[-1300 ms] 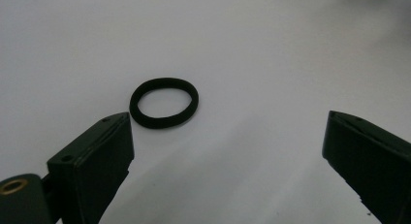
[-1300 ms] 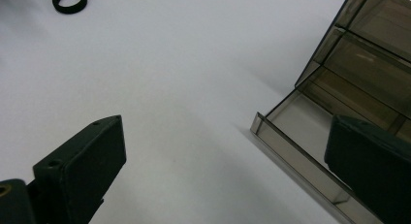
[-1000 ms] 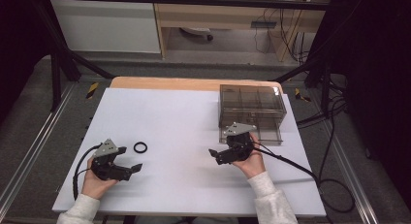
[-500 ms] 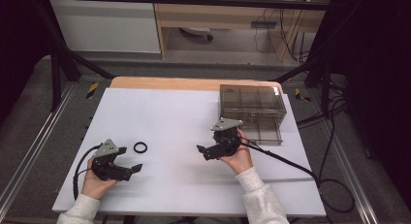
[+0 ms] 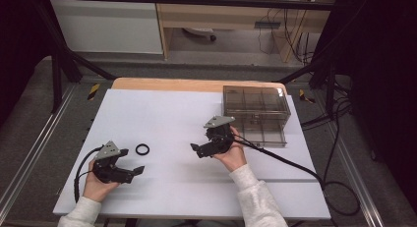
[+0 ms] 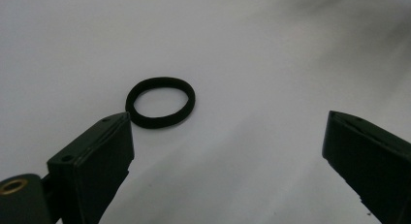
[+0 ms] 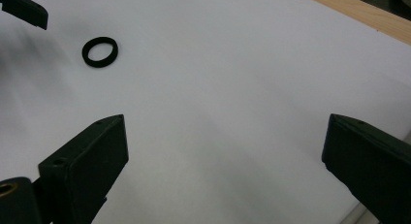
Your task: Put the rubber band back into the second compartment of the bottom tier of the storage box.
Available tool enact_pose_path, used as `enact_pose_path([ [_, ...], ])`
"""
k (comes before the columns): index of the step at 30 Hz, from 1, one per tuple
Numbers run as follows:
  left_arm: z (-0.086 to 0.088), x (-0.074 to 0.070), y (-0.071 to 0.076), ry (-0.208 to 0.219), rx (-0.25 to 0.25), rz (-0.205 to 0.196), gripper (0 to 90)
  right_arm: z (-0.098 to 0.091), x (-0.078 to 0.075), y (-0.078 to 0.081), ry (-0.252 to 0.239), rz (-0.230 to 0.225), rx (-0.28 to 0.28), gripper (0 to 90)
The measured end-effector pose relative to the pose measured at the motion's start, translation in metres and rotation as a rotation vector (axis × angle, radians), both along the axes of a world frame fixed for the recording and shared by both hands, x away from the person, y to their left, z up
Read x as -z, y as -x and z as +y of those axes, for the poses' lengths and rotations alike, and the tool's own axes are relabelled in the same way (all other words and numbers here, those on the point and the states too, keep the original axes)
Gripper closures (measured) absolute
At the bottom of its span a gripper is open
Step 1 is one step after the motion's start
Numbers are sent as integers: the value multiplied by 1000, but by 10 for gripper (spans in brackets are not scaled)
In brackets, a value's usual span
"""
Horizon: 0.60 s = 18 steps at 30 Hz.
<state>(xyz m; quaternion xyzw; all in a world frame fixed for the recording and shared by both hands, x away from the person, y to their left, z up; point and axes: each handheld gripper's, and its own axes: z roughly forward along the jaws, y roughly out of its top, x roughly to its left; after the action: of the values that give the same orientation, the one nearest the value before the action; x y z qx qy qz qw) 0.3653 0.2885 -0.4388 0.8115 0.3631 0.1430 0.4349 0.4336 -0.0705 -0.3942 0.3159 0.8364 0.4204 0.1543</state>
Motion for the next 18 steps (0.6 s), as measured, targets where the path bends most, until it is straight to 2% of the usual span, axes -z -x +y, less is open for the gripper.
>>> enact_pose_path([
  [18, 0, 0, 0, 2, 1, -2, 44, 27, 6, -14, 12, 18, -18, 37],
])
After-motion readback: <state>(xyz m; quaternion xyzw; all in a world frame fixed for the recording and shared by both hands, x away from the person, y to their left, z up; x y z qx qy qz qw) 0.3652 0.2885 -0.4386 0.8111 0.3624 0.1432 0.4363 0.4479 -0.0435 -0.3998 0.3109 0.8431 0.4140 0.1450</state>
